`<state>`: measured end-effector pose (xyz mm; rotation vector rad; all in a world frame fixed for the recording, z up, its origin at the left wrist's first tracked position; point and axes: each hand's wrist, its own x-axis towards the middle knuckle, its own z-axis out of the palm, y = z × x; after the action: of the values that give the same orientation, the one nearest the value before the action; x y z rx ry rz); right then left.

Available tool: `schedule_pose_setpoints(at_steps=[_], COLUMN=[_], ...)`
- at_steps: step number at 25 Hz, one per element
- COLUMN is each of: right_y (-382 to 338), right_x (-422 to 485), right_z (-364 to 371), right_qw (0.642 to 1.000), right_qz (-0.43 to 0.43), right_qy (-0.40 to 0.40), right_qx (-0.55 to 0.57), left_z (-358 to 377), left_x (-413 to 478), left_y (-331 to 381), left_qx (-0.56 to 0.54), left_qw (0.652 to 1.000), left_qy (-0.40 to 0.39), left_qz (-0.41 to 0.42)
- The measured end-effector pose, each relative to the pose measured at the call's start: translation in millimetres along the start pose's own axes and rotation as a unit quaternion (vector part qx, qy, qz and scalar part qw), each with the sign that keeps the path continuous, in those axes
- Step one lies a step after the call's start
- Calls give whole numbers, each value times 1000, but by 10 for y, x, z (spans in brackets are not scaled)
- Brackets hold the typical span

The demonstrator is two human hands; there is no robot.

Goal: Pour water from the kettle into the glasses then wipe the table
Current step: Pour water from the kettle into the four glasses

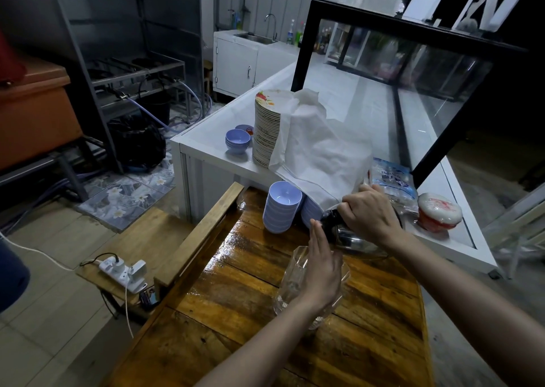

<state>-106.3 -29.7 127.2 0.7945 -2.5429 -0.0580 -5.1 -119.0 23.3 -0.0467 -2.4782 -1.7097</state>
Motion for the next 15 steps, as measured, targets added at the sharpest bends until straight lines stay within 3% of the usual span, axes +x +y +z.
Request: schedule_pose_setpoints(at_steps=[5,9,12,15], right_y=[63,260,451,630], right_x=[-161,-424,-778,-1233], right_z=[-3,-32,-32,23], right_qw=[995,968,917,834], right_qz=[64,183,302,450], right_qy=[10,37,66,70], right_qx=[81,169,251,312], left_z=[37,111,264,458], left_x=[-11,79,135,189], left_y=[14,153,234,321], left_qx=[13,52,117,152], left_qw=[1000,997,986,969], left_qy=[3,-25,-70,-153], left_qz=[22,56,95,125])
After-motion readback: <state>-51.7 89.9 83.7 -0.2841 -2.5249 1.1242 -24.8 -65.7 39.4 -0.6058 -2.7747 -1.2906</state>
